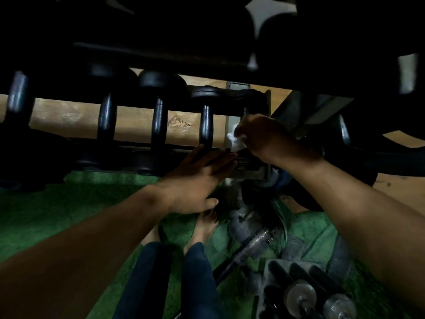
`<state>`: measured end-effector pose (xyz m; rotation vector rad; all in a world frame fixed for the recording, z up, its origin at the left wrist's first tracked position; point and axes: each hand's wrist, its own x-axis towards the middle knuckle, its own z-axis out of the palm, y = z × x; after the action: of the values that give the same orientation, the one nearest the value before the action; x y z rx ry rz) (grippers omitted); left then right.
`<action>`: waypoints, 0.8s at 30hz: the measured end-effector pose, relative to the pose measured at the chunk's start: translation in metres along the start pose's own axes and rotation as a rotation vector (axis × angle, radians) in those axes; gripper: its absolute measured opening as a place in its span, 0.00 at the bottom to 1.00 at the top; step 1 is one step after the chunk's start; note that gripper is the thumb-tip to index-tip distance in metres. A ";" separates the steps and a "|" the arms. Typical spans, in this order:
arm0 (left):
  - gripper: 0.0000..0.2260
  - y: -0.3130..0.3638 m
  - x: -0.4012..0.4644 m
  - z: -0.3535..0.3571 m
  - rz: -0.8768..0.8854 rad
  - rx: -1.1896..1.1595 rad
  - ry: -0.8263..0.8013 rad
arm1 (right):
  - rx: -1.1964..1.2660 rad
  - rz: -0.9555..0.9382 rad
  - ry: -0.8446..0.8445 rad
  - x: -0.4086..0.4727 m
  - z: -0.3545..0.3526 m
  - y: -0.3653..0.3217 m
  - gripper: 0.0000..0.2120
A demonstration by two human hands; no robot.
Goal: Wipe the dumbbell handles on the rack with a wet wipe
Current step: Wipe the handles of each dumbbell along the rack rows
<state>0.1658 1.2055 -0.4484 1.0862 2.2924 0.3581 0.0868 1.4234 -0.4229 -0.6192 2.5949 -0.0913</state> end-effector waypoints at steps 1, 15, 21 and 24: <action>0.44 0.001 0.000 0.000 -0.007 0.002 -0.005 | -0.038 -0.047 -0.067 0.000 0.002 -0.001 0.08; 0.44 0.002 0.001 0.004 -0.030 0.038 0.026 | -0.112 0.082 0.171 0.009 -0.004 0.007 0.23; 0.44 0.004 0.002 0.007 -0.047 0.022 0.043 | 0.212 0.349 0.460 0.011 0.018 0.007 0.13; 0.44 0.004 0.001 0.005 -0.050 0.019 0.022 | 0.220 0.447 0.405 0.007 0.020 0.006 0.10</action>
<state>0.1706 1.2086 -0.4514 1.0374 2.3427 0.3304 0.0877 1.4270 -0.4446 0.0776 2.9848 -0.3835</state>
